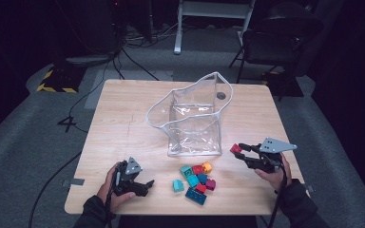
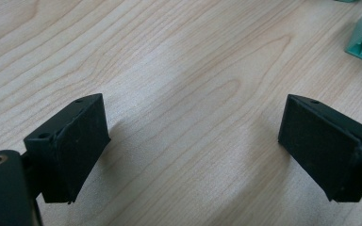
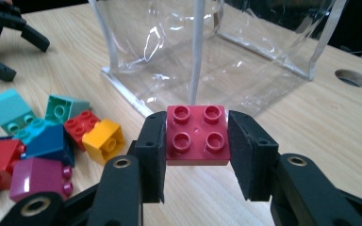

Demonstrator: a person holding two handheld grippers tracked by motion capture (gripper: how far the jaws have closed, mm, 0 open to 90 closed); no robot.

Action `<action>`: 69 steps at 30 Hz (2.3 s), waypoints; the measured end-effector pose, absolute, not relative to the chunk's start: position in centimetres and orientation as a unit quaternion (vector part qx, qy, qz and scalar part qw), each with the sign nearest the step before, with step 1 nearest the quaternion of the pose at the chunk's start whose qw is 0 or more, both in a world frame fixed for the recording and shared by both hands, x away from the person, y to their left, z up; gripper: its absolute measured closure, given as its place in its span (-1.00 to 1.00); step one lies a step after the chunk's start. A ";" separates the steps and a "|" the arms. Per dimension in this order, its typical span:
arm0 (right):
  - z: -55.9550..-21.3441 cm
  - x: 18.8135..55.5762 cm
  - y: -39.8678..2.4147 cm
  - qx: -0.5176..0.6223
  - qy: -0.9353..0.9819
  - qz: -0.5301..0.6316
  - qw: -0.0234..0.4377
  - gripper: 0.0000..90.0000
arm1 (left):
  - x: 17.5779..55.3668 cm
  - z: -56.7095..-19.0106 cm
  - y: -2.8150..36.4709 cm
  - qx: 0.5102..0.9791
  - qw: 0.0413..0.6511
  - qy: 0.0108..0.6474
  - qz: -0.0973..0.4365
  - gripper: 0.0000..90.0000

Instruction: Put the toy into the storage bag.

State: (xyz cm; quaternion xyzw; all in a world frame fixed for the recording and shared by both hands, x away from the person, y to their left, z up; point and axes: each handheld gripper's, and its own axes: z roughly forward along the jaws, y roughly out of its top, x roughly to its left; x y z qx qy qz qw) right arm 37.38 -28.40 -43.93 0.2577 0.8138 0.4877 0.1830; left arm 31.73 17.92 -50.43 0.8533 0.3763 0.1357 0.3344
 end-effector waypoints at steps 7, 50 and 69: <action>-42.3 37.7 -28.3 0.255 0.806 0.496 0.200 0.33 | 31.8 -50.4 17.9 0.853 0.334 0.377 0.136 -0.80; -32.3 40.3 -25.4 0.228 0.771 0.539 0.249 0.33 | 31.8 -50.4 17.9 0.853 0.334 0.378 0.137 -0.82; -30.9 42.7 -21.7 0.218 0.780 0.532 0.248 0.33 | 31.9 -50.4 17.9 0.853 0.333 0.379 0.136 -0.82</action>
